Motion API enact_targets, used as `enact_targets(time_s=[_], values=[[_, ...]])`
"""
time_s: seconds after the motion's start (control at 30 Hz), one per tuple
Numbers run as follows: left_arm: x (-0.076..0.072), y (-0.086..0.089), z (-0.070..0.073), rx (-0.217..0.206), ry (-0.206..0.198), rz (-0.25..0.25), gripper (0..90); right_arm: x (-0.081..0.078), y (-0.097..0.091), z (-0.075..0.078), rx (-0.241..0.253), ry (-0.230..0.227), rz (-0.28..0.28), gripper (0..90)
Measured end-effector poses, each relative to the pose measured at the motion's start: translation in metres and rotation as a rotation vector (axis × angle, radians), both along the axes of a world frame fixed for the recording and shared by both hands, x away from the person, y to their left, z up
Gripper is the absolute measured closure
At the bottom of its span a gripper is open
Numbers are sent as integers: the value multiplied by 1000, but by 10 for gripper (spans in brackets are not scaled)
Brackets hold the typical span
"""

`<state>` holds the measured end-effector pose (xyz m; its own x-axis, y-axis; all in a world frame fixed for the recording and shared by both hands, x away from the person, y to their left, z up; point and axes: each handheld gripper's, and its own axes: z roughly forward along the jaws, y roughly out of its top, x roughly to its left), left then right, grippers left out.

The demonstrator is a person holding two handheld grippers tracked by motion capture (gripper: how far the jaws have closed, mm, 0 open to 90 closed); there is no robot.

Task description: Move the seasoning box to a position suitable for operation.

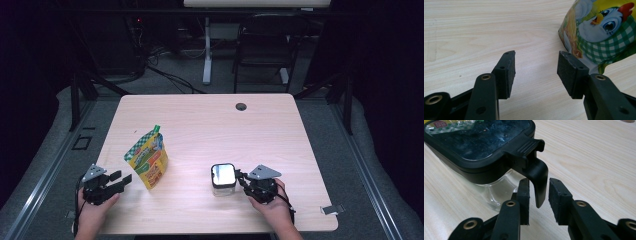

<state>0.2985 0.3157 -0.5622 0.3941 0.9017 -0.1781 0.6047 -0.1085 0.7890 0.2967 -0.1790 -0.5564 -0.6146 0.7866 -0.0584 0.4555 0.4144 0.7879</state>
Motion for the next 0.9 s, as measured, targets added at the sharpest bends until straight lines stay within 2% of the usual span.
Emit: enact_targets(time_s=[0.23, 0.43, 0.47, 0.9], values=[[-3, 3, 0, 0, 1, 11, 490, 3, 4, -2, -26, -7, 18, 735], [-3, 3, 0, 1, 3, 10, 490, 4, 4, -1, -19, -11, 14, 773], [-3, 3, 0, 1, 2, 10, 490, 4, 4, -1, -38, -19, 16, 779], [-3, 2, 0, -1, -6, 6, 490, -1, 9, 1, -67, -16, 40, 780]])
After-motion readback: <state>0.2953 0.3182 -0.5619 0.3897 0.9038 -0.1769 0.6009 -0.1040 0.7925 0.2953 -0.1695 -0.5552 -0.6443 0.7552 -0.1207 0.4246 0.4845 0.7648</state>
